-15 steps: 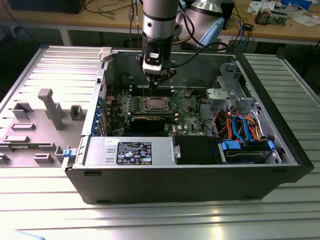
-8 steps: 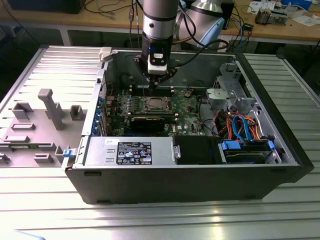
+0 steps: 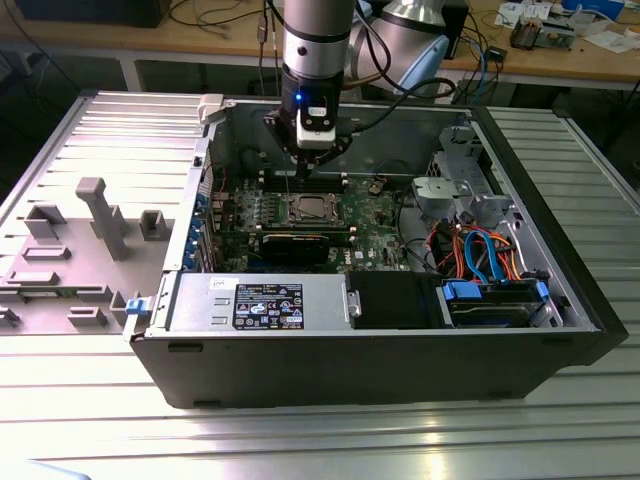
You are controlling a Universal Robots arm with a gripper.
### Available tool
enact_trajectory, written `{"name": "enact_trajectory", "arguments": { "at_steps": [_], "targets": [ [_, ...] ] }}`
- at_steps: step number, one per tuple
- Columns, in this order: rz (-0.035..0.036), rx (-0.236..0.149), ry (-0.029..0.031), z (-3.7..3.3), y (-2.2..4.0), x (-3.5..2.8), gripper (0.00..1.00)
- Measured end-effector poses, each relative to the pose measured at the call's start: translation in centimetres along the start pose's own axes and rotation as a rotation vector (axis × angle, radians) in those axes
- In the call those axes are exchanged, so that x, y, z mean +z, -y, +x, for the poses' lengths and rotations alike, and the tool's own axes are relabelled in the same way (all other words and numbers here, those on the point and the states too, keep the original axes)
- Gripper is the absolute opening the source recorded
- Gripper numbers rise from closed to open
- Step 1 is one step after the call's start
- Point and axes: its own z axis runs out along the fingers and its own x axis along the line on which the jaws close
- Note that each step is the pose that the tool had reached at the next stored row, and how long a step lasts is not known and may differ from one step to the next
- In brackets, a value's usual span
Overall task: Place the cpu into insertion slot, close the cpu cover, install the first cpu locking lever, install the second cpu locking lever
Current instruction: 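Install the first cpu locking lever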
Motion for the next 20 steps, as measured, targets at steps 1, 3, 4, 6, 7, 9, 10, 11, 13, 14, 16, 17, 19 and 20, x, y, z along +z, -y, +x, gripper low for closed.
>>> {"name": "enact_trajectory", "arguments": {
  "at_steps": [1, 3, 4, 6, 7, 9, 10, 11, 13, 14, 16, 17, 19, 20],
  "targets": [
    [-0.0001, 0.0, 0.0, 0.0, 0.0, 0.0, 0.11],
    [0.0001, -0.001, -0.0001, 0.0, 0.0, 0.0, 0.11],
    [0.0007, -0.012, -0.0004, 0.0, 0.01, -0.01, 0.11],
    [0.0039, -0.081, -0.0022, 0.0, 0.0, 0.01, 0.11],
    [0.0048, -0.101, -0.0028, 0.0, 0.0, 0.01, 0.11],
    [0.0064, -0.133, -0.0036, 0.0, 0.0, 0.01, 0.11],
    [0.0068, -0.144, -0.004, 0.0, 0.0, 0.01, 0.11],
    [0.0075, -0.155, -0.0042, 0.0, 0.0, 0.01, 0.11],
    [0.0074, -0.155, -0.0043, 0.0, 0.0, 0.01, 0.11],
    [0.0076, -0.159, -0.0044, 0.0, 0.0, 0.02, 0.11],
    [0.0096, -0.202, -0.0055, 0.01, 0.0, 0.02, 0.11],
    [0.0103, -0.215, -0.0059, 0.01, 0.01, 0.02, 0.11],
    [0.0104, -0.216, -0.0059, 0.0, 0.01, 0.02, 0.11],
    [0.0103, -0.217, -0.006, 0.0, 0.01, 0.02, 0.11]
  ]
}}
